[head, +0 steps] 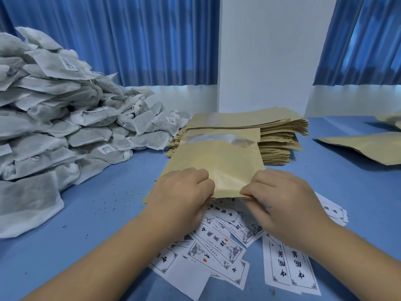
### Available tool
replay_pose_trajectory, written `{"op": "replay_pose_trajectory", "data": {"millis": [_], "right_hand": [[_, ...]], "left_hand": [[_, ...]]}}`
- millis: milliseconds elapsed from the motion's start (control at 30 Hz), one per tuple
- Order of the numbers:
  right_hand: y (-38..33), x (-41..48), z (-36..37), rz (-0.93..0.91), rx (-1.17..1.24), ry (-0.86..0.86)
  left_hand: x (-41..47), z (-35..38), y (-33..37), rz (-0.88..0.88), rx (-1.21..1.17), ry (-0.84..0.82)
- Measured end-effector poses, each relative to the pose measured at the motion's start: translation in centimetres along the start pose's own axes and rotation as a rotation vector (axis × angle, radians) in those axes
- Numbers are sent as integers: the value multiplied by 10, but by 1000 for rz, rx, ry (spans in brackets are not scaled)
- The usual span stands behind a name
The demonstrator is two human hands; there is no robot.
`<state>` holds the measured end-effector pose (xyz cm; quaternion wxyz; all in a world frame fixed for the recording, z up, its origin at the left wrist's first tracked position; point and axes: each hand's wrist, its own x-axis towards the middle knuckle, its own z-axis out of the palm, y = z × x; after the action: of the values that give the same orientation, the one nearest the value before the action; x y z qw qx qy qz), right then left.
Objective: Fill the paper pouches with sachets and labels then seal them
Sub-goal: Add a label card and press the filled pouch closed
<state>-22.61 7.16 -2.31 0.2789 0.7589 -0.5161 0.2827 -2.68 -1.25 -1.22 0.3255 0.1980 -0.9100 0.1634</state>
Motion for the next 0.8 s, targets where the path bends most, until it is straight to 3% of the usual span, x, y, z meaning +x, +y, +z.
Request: {"op": "replay_pose_trajectory", "data": {"millis": [233, 533, 800], "right_hand": [[-10, 4, 2, -51, -23, 84], [-14, 6, 5, -63, -14, -6], [-8, 3, 3, -45, 32, 54]], "left_hand": [[3, 1, 14, 22, 20, 1], [3, 4, 16, 44, 0, 25], [5, 6, 18, 46, 56, 44]]}}
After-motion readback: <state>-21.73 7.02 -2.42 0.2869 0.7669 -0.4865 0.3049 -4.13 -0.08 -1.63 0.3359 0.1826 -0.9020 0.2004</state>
